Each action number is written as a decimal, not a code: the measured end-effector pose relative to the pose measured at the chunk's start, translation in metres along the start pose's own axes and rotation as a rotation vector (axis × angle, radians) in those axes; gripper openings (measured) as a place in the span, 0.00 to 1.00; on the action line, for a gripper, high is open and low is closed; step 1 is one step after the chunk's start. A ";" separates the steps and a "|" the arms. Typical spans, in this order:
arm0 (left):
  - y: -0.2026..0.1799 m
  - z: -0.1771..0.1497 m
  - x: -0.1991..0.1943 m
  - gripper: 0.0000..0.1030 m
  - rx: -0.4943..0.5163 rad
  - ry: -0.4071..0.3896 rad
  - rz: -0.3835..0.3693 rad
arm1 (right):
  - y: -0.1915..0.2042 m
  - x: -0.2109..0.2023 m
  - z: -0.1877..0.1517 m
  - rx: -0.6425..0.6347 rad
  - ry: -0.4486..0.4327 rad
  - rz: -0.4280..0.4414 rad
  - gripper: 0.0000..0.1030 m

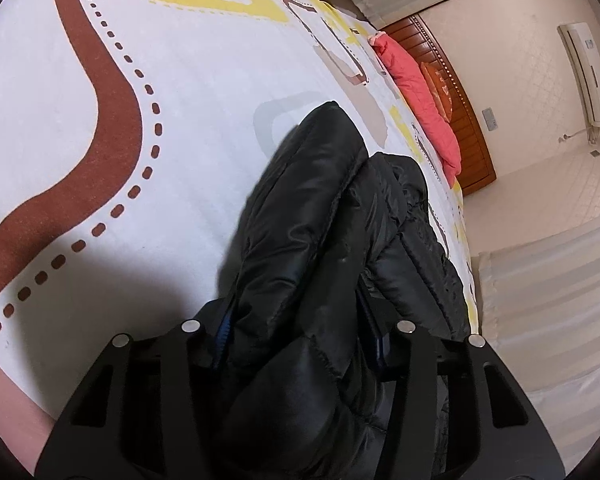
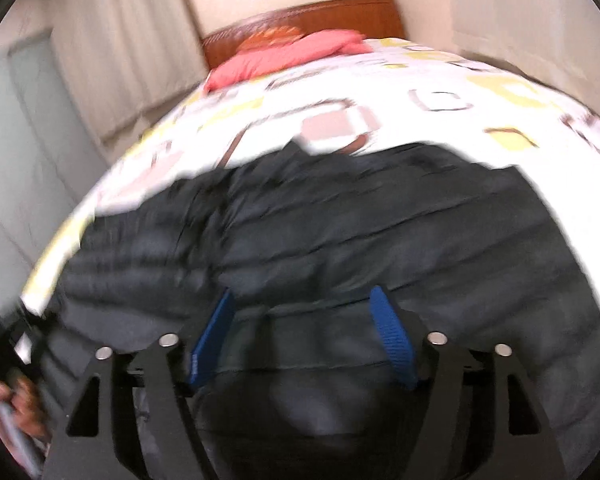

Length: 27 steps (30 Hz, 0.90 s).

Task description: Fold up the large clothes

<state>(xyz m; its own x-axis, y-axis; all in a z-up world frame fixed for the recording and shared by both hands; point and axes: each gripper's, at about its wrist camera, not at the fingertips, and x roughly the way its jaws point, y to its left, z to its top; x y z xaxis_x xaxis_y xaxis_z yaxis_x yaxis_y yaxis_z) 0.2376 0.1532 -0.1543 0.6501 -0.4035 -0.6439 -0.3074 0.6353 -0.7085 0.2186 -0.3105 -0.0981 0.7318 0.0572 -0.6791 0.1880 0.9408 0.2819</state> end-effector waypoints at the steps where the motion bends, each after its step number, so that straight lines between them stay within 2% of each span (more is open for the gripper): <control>1: 0.000 0.000 0.000 0.48 0.001 0.000 0.000 | -0.014 -0.007 0.007 0.037 -0.019 0.002 0.73; 4: 0.001 -0.001 0.000 0.47 0.004 -0.001 0.000 | -0.070 -0.022 0.029 0.171 -0.066 -0.022 0.75; 7: 0.001 -0.002 -0.002 0.48 0.006 -0.003 0.002 | -0.132 -0.017 0.040 0.341 -0.050 -0.028 0.75; 9: 0.001 -0.002 -0.002 0.48 0.006 -0.002 0.001 | -0.165 -0.002 0.037 0.465 0.008 0.015 0.75; 11: 0.002 -0.001 -0.001 0.48 0.002 0.001 -0.004 | -0.192 0.021 0.024 0.612 0.098 0.128 0.75; 13: 0.003 -0.001 -0.002 0.50 -0.003 0.006 -0.013 | -0.200 0.031 0.015 0.681 0.126 0.244 0.75; 19: 0.007 0.003 -0.002 0.58 0.018 0.044 -0.060 | -0.181 0.039 0.015 0.553 0.140 0.344 0.73; 21: 0.004 0.003 0.000 0.61 0.049 0.055 -0.062 | -0.182 0.044 0.015 0.559 0.143 0.333 0.58; 23: 0.001 0.002 0.001 0.62 0.073 0.056 -0.050 | -0.182 0.048 0.009 0.577 0.147 0.337 0.48; 27: -0.001 0.003 0.002 0.60 0.082 0.054 -0.042 | -0.184 0.049 -0.002 0.597 0.125 0.348 0.39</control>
<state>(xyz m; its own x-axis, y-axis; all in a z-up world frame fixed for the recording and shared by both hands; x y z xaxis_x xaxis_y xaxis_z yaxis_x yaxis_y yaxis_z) 0.2414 0.1538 -0.1537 0.6220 -0.4646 -0.6303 -0.2215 0.6677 -0.7107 0.2186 -0.4802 -0.1851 0.7406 0.3935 -0.5448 0.3102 0.5189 0.7965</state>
